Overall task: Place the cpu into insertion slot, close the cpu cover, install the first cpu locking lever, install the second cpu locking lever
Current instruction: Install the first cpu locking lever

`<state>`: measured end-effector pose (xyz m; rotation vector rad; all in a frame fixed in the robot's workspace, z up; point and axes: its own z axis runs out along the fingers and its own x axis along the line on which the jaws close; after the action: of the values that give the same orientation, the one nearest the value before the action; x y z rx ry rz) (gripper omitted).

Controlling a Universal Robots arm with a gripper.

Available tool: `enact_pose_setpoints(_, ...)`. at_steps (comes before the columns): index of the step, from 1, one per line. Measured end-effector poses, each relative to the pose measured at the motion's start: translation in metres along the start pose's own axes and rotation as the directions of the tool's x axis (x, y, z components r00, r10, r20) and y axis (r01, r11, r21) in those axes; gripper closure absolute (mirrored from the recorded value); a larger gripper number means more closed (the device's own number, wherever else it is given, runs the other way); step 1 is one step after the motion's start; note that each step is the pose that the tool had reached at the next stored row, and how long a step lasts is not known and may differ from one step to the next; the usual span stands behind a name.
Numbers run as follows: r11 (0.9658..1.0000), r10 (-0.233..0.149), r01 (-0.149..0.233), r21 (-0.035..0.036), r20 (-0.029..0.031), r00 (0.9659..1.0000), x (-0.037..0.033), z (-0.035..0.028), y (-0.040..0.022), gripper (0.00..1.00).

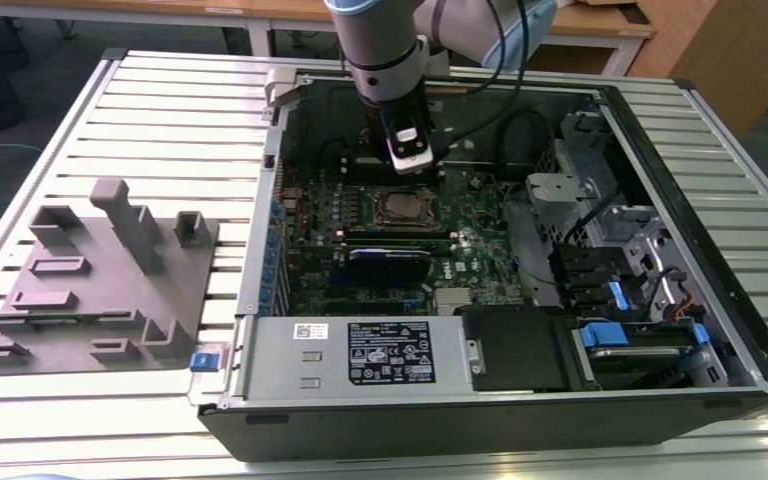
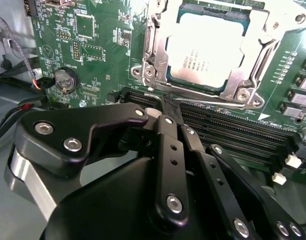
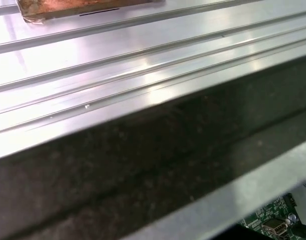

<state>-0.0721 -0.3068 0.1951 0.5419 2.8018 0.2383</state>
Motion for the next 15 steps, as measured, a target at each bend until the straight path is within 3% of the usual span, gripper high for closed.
enact_pose_setpoints(6, 1.0, -0.001, 0.001, -0.0023, 0.0054, 1.0, 0.0014, 0.0012, -0.0008, 0.89)
enact_pose_setpoints(15, 1.0, 0.0, 0.0, -0.0044, 0.0047, 1.0, 0.0008, 0.0009, -0.0034, 0.89)
